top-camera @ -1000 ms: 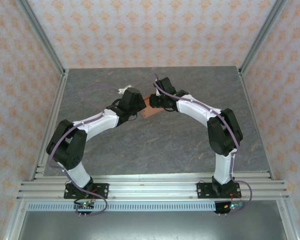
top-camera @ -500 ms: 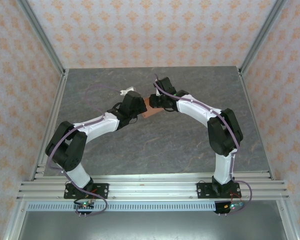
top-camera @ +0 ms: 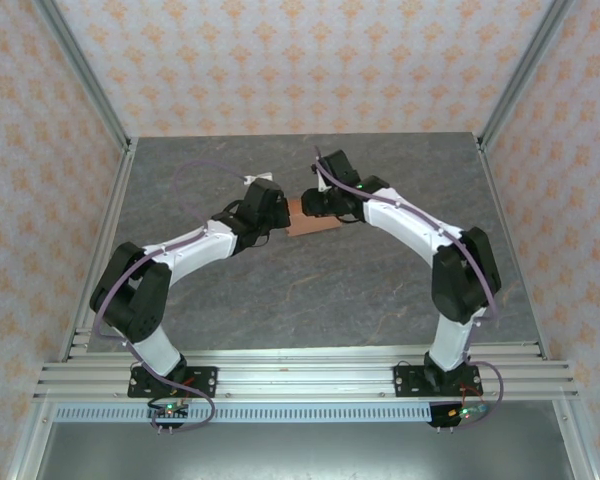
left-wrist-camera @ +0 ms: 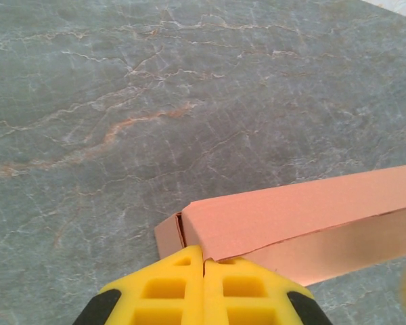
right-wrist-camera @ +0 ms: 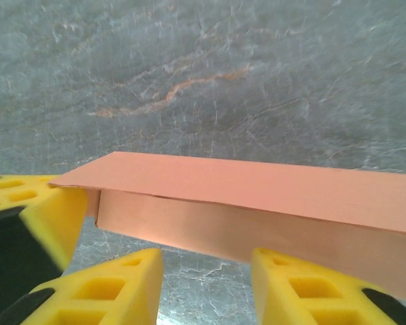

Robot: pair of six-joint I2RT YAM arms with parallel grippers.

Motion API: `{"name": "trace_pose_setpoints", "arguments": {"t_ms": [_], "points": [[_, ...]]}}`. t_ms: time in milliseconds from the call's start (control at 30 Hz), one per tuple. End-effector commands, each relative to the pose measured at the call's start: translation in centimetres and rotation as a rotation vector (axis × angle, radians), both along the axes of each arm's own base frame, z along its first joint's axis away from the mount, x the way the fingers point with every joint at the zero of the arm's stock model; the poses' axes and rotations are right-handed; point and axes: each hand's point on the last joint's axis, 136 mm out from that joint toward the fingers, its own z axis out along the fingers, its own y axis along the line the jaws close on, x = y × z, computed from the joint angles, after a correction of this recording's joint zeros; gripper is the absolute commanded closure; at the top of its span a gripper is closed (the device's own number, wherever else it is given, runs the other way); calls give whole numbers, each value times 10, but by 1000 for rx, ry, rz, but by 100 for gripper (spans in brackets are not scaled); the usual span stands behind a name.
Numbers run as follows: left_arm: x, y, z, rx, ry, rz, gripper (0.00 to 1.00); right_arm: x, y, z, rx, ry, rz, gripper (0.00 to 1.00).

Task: Fold the paper box

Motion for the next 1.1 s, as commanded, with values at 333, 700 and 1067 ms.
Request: {"name": "trace_pose_setpoints", "arguments": {"t_ms": [333, 700, 1067], "points": [[-13, 7, -23, 134, 147, -78, 100, -21, -68, 37, -207, -143, 12, 57], [-11, 7, -15, 149, 146, -85, 100, -8, -93, 2, -387, -104, 79, 48], [-10, 7, -9, 150, 135, -90, 100, 15, -75, -12, -393, -73, 127, 57]]}}
